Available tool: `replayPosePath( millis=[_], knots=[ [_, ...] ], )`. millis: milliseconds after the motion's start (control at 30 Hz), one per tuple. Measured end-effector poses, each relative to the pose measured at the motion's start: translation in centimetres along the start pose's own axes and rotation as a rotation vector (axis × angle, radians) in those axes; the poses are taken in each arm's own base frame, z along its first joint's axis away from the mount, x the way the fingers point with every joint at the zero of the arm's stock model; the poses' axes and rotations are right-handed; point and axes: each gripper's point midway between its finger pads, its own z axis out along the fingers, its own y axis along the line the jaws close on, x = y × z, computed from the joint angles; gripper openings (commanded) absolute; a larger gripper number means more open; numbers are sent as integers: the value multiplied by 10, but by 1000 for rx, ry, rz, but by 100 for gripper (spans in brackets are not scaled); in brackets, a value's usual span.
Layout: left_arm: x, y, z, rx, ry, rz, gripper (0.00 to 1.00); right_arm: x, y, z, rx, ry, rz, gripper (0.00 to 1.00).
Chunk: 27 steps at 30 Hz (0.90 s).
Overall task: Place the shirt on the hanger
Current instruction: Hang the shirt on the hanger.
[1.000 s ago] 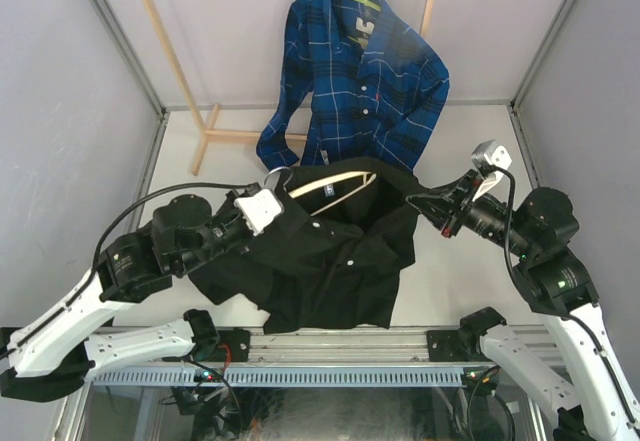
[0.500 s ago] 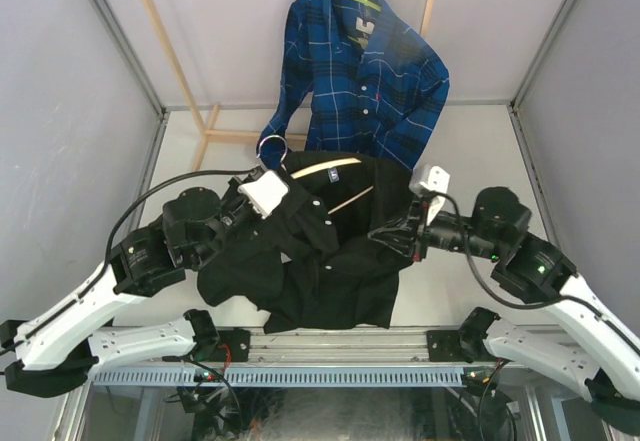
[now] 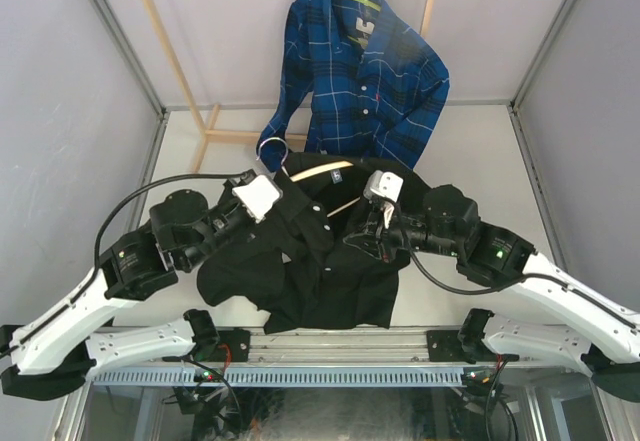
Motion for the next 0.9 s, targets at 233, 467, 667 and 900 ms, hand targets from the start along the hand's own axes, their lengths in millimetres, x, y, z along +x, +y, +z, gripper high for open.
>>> replayPosePath(
  millis=[233, 467, 667, 900],
  knots=[
    [-6, -5, -10, 45, -75, 18, 0, -4, -6, -14, 68, -21, -43, 45],
    [4, -14, -12, 79, -90, 54, 0, -20, -6, -70, 144, -139, -97, 51],
    [7, -28, -8, 157, -95, 115, 0, -31, -12, -96, 217, -209, -105, 51],
    [27, -66, -8, 342, -131, 244, 0, -45, -6, -93, 182, -258, -114, 51]
  ],
)
